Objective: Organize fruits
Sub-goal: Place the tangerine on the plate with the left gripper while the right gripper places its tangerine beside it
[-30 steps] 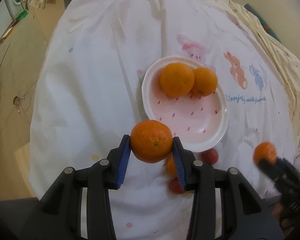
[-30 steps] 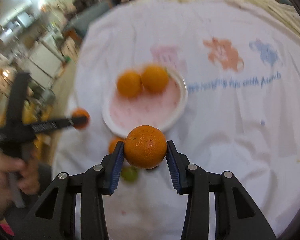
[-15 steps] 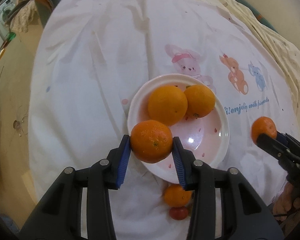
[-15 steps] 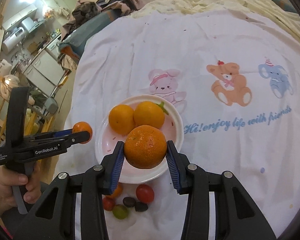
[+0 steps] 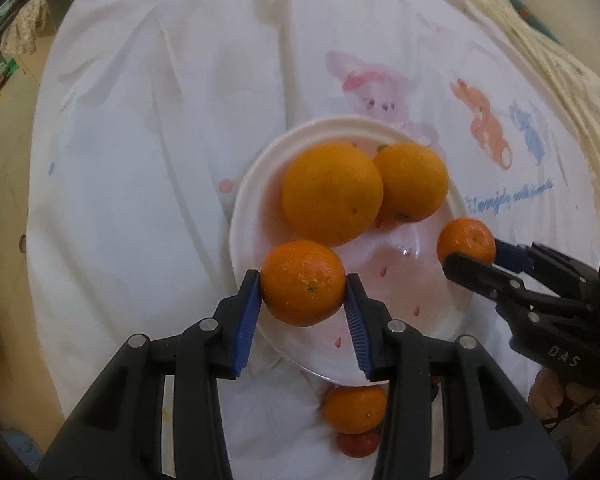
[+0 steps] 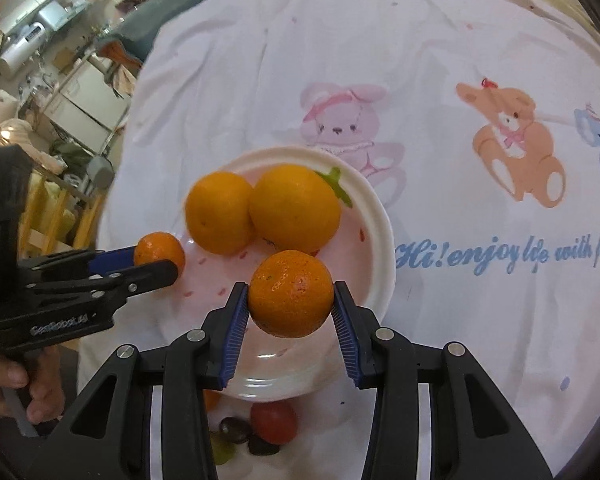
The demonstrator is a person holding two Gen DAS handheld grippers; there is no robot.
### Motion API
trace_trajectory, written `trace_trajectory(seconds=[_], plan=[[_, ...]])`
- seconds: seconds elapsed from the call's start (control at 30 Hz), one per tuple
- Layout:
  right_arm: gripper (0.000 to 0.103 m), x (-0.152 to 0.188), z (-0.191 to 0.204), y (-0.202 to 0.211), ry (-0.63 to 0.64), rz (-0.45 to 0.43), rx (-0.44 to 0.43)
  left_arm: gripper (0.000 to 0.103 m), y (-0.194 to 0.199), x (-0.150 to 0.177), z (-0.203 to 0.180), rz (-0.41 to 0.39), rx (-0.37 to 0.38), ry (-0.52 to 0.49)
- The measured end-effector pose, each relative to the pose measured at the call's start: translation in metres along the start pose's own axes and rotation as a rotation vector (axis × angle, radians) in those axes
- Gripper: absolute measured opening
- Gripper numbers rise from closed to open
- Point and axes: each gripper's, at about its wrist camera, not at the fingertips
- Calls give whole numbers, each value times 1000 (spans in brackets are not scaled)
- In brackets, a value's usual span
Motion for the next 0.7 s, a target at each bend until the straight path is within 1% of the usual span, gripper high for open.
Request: trace_trajectory(seconds=[0.07,0.17,0.33,0.43,0.53,0.7], plan=[[44,-1,-1,-6,0,15,5,37,-5,0,-1,18,24,6],[44,-2,0,-11,8,24,7,37,-8,-2,-4,17,10,-2],[44,1,-5,-21,5,52,39,38,-14,-5,-4,25,16,11],[44,3,-4,-21,12,50,33,39,-18,-6,-3,49,20,22],[45,4,-7,-21,-6,51,23,39,-19,-7,-1,53,28,38],[45,2,-13,-17,-30,49,7,39,-16,-7,-1,54,32,28]])
Point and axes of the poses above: each gripper's, at about its wrist camera, not at the fingertips, and y roughly against the way its jaws point, z to its left, x to its underside, and after that the axes turned 11 degrees about -y, right-handed
